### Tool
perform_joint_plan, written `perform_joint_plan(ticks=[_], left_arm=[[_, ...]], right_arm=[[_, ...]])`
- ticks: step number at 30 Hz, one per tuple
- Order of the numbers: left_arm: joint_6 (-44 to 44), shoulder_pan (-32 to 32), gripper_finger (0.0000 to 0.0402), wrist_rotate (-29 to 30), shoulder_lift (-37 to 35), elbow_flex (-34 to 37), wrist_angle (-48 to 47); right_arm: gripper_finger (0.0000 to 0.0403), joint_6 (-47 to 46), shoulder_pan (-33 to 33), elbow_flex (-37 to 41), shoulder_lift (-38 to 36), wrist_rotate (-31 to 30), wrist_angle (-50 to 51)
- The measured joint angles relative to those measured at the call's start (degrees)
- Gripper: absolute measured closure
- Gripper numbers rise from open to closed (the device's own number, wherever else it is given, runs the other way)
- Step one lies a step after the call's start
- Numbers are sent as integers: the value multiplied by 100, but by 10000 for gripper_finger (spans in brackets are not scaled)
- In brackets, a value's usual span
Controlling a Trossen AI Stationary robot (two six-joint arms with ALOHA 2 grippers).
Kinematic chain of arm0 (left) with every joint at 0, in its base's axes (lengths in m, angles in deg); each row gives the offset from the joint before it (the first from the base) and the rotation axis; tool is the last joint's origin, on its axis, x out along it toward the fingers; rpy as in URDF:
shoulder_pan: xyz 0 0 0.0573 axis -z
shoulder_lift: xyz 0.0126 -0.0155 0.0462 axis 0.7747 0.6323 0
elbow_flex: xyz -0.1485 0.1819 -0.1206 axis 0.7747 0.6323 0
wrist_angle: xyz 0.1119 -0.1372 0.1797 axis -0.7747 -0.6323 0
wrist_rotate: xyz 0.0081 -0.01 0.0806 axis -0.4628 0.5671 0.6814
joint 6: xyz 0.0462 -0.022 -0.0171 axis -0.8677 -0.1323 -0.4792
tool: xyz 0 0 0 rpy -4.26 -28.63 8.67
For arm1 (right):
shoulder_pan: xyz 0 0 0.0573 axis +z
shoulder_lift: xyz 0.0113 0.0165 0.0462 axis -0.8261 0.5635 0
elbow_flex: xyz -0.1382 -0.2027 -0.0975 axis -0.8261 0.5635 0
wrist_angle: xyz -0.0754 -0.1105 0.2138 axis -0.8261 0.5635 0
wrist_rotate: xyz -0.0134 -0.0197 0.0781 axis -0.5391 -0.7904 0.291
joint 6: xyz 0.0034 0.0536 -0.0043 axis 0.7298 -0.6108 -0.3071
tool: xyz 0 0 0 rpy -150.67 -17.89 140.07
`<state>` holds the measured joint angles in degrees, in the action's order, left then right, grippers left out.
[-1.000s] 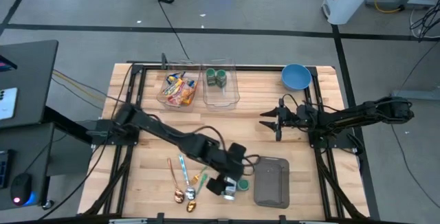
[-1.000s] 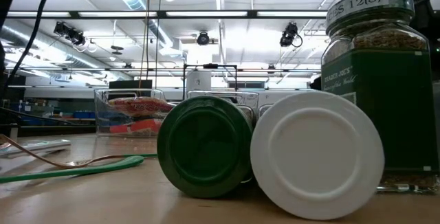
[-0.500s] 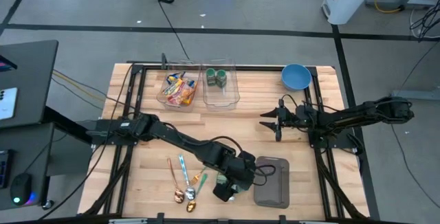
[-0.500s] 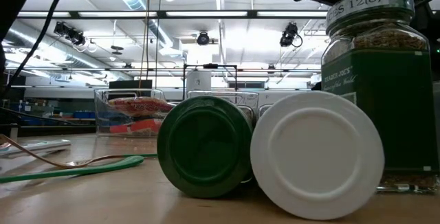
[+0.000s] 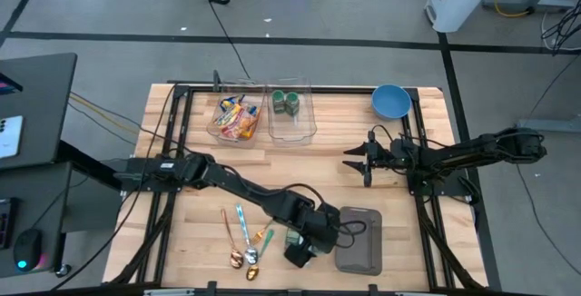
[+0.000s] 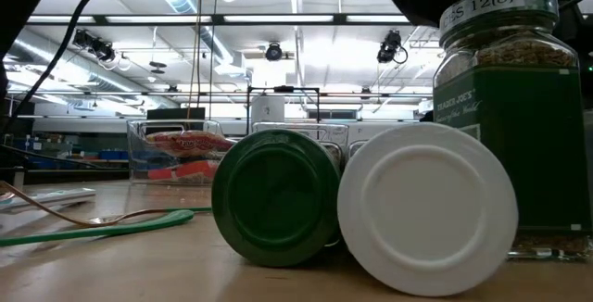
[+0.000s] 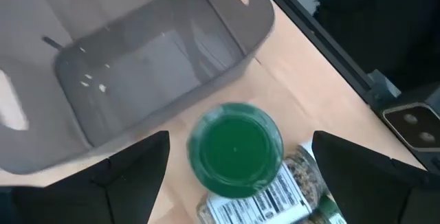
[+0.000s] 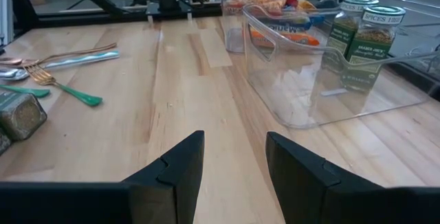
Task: Pick & Place Food Item
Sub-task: Put the right green spice bottle into the right transparent bin
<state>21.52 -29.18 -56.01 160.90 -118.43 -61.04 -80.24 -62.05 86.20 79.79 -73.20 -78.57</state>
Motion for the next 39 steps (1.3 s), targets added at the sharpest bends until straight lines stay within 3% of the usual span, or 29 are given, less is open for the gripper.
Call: perform_joint_plan(ticks=[16, 22, 30, 39], left_arm=[[70, -65, 49, -218, 179, 2, 179], [68, -72, 91, -170, 172, 0, 210], [24, -70, 183, -172, 172, 0, 223], [37, -59, 189, -38, 166, 0, 189]], right_arm=[[236, 3, 0, 0, 0, -1, -3], [236, 5, 0, 0, 0, -1, -4], [236, 5, 2, 0, 0, -1, -3], [236, 5, 0, 0, 0, -1, -3]])
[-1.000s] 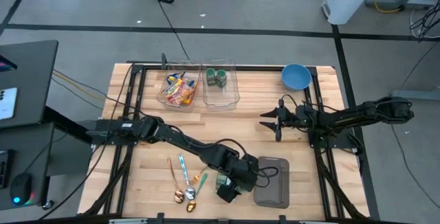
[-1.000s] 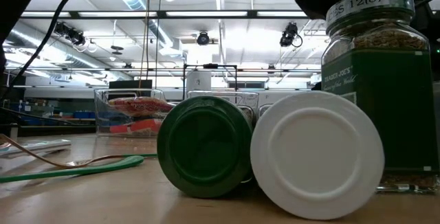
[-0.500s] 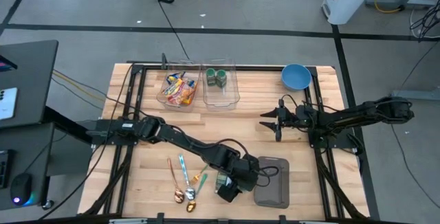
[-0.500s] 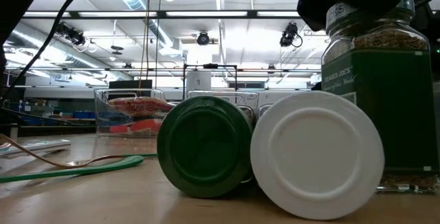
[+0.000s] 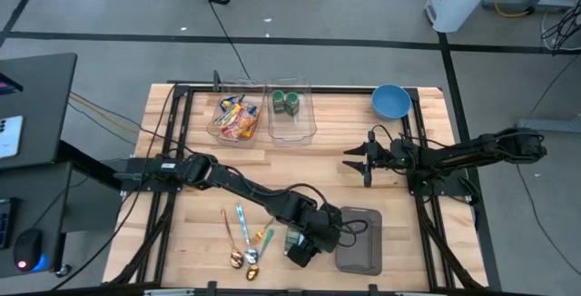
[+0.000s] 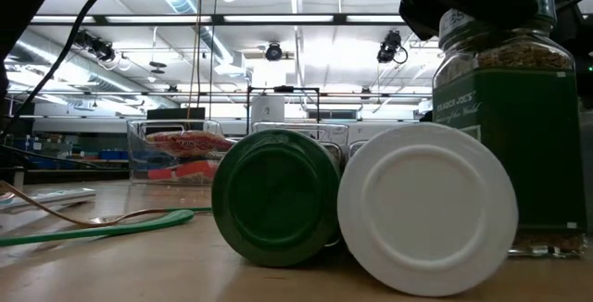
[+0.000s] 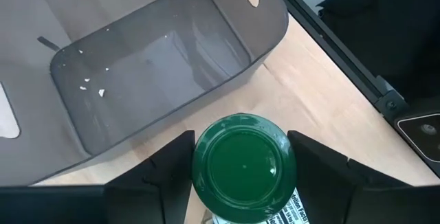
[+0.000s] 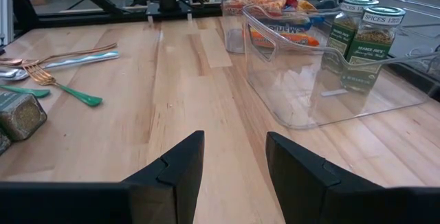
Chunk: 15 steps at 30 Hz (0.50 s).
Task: Pick & Place Food Item
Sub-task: Put the right green spice bottle into the right transparent bin
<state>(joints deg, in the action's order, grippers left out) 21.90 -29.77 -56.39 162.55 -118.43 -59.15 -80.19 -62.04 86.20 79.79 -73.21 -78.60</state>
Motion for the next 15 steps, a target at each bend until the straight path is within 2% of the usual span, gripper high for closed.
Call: perform_joint_plan(ticks=[8, 15], left_arm=[[-37, 13, 189, 406, -180, 8, -311], [-40, -9, 189, 627, -775, 9, -314]], right_arm=[[236, -4, 0, 0, 0, 0, 13], [236, -42, 0, 0, 0, 2, 120]])
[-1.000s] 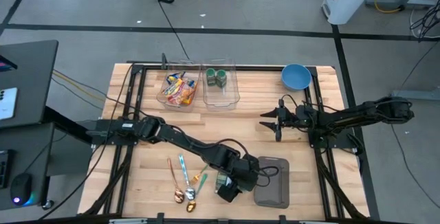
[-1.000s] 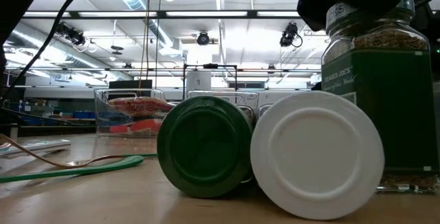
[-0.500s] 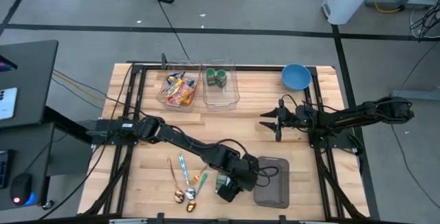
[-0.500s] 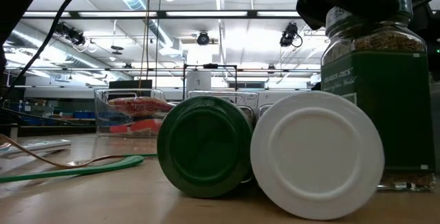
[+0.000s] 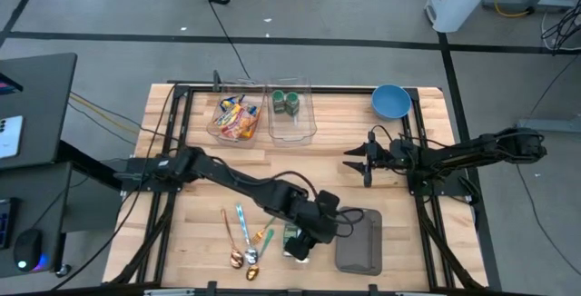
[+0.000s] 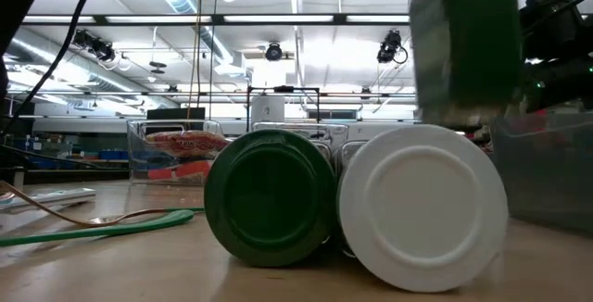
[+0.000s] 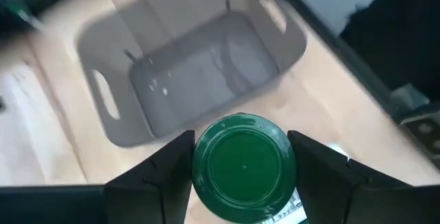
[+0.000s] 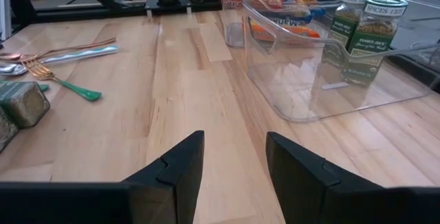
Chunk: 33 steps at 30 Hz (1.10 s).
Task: Pick & Place Food Item
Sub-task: Put the right green spice bottle into the right transparent bin
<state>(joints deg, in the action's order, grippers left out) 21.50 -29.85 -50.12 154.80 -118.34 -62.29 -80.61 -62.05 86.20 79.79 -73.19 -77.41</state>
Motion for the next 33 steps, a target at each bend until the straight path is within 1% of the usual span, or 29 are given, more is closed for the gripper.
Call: perform_joint_plan(ticks=[4, 8, 12, 19, 22, 26, 29, 32, 33], left_arm=[[-22, 2, 189, 17, -277, 0, 434], [-84, 4, 189, -16, -346, 11, 1352], [-195, 9, 189, -289, -284, 20, 2737], [-269, -4, 189, -1070, 85, 17, 5308], [-117, 2, 189, -1297, 286, 17, 6401], [334, -7, 189, -1498, 648, 13, 7946], [536, -33, 189, -1574, 900, 13, 8642], [641, -72, 189, -1611, 1042, 15, 8866], [689, -81, 189, -1719, 1051, 15, 8875]], right_arm=[[236, -24, 1, 0, 0, 1, 27], [236, -24, 0, 0, 0, 1, 25], [236, -22, 0, 0, 0, 1, 44], [236, -20, 0, 0, 0, 1, 70], [236, -17, 1, 0, 0, 3, 59], [236, -17, 1, 0, 0, 3, 53], [236, -17, -1, 0, 0, 3, 51], [236, -17, 1, 0, 0, 3, 51], [236, -17, 1, 0, 0, 3, 51]])
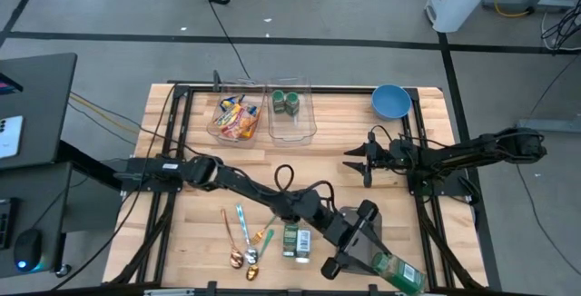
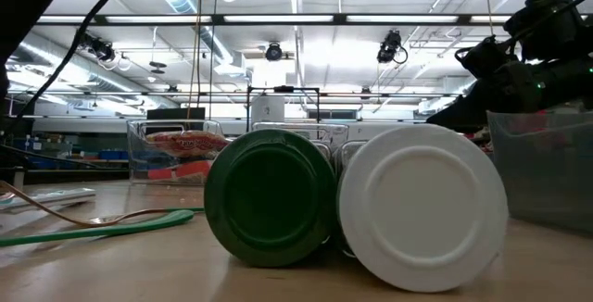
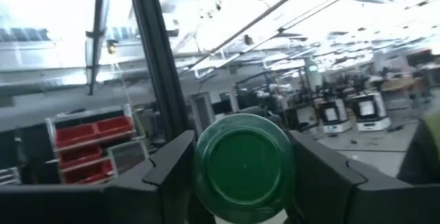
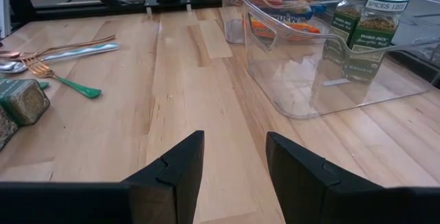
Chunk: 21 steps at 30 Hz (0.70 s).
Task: Pick & Place Food Item
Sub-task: Put the right green spice bottle into the right transparent bin
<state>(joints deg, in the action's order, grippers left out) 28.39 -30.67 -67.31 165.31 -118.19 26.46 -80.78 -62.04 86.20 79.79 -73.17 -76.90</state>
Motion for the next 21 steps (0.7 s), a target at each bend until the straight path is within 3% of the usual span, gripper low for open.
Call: perform_joint_plan(ticks=[5, 12, 15, 21], left_arm=[[71, -37, 189, -272, -3, 155, 528], [537, -270, 189, 439, -166, 1787, 3767], [640, -437, 189, 810, -424, 2623, 4152], [10, -439, 189, 1494, -1053, 4249, 4252]], right_arm=[[236, 15, -1, 0, 0, 0, 0], [236, -39, 0, 0, 0, 0, 39], [236, -72, -1, 0, 0, 0, 101], [236, -48, 0, 0, 0, 0, 158]])
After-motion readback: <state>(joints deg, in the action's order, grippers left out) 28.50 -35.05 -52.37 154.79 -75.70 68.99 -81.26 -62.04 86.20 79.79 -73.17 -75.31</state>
